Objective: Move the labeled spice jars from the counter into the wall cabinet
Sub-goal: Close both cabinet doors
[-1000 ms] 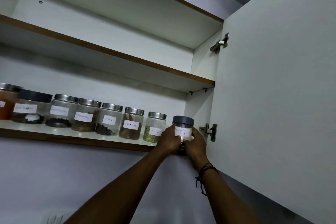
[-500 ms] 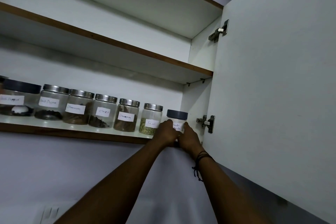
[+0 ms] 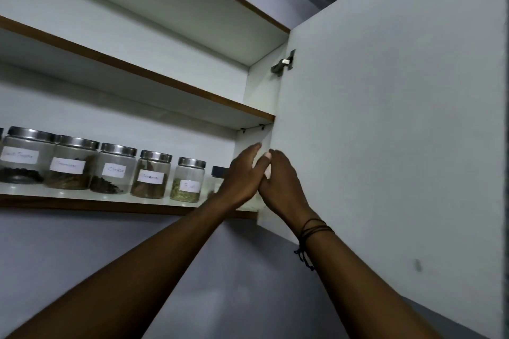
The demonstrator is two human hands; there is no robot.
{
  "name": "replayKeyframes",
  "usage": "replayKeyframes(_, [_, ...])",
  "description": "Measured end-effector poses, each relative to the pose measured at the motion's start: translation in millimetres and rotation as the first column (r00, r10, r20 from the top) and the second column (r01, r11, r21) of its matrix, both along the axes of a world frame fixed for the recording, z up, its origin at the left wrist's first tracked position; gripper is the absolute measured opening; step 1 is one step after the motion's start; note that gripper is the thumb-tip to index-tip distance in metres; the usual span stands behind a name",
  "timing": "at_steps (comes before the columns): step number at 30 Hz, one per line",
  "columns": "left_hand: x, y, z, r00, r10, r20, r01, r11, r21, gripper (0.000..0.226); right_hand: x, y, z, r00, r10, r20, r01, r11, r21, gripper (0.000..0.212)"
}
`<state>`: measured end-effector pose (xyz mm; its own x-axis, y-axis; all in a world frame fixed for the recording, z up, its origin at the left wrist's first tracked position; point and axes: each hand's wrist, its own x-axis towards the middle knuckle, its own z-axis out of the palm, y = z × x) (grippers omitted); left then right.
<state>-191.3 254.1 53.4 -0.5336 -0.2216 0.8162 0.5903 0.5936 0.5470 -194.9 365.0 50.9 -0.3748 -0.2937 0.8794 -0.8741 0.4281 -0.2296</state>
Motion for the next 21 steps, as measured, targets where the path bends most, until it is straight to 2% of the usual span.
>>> replayKeyframes(3, [21.8,43.3,20.3,0.988,-0.134,-0.082,0.133,0.991,-0.017,0.052,35.7,41.4,20.2,0.982,-0.133,-0.131,0.129,0.991,-0.039,0.024])
replayKeyframes(7, [51.1,113.4,41.5,0.934,-0.328,-0.141,0.324,0.945,-0.049,0.051,79.7,108.7,38.3,0.914,-0.363,-0.183,0.356,0.932,-0.071,0.031])
replayKeyframes(9, [62.3,145.3,46.8,0.905,-0.394,-0.160,0.389,0.919,-0.058,0.049,96.3,138.5,42.7,0.869,-0.446,-0.216,0.433,0.895,-0.107,0.028])
replayKeyframes(13, [80.0,204.9,51.2,0.858,-0.470,-0.207,0.460,0.883,-0.099,0.048,120.8,193.7,44.3,0.744,-0.617,-0.255,0.604,0.785,-0.137,0.040])
replayKeyframes(15, [87.7,230.0,50.9,0.845,-0.481,-0.235,0.459,0.877,-0.142,0.050,128.0,217.8,40.7,0.714,-0.662,-0.228,0.641,0.749,-0.168,0.047])
replayKeyframes(18, [91.7,258.4,48.1,0.846,-0.482,-0.227,0.440,0.873,-0.211,0.057,130.2,244.0,31.8,0.781,-0.609,-0.142,0.584,0.791,-0.183,0.054])
replayKeyframes(21, [88.4,275.2,44.5,0.874,-0.455,-0.170,0.402,0.875,-0.269,0.066,124.4,260.5,22.8,0.863,-0.505,0.020,0.503,0.853,-0.136,0.064])
